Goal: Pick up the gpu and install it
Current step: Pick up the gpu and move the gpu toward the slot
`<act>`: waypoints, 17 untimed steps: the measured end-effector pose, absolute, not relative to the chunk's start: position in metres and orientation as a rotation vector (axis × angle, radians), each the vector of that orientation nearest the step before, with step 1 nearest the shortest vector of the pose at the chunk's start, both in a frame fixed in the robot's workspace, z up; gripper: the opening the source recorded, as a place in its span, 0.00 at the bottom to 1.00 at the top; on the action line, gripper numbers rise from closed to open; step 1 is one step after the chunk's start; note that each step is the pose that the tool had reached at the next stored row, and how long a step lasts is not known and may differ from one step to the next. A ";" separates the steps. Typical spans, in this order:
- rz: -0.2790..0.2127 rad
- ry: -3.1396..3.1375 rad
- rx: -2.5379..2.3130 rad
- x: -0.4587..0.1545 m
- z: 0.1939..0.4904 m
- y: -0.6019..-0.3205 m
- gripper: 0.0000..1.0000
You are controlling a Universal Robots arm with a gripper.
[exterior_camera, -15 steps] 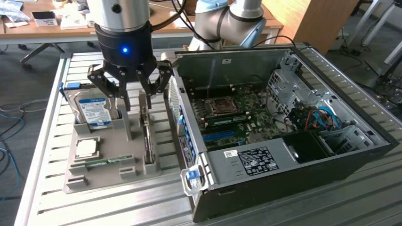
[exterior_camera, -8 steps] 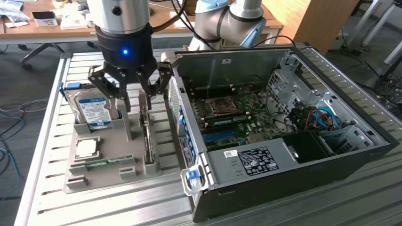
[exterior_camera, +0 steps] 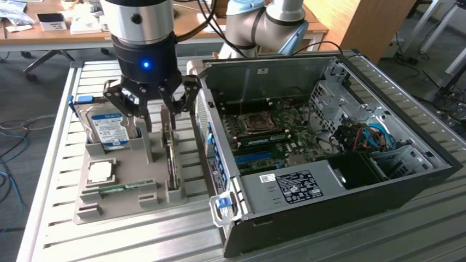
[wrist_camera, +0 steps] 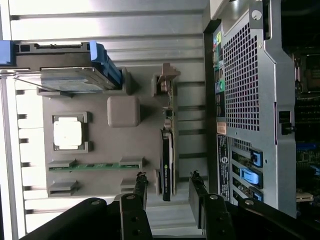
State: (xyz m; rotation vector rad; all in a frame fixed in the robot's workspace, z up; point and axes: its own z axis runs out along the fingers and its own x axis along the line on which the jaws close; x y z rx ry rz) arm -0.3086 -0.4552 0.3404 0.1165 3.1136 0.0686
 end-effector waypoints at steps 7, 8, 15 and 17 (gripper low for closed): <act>0.069 3.114 0.117 -0.309 0.333 -0.455 0.47; 0.069 3.114 0.117 -0.309 0.332 -0.455 0.47; 0.068 3.114 0.117 -0.309 0.329 -0.455 0.47; 0.069 3.114 0.117 -0.309 0.328 -0.455 0.47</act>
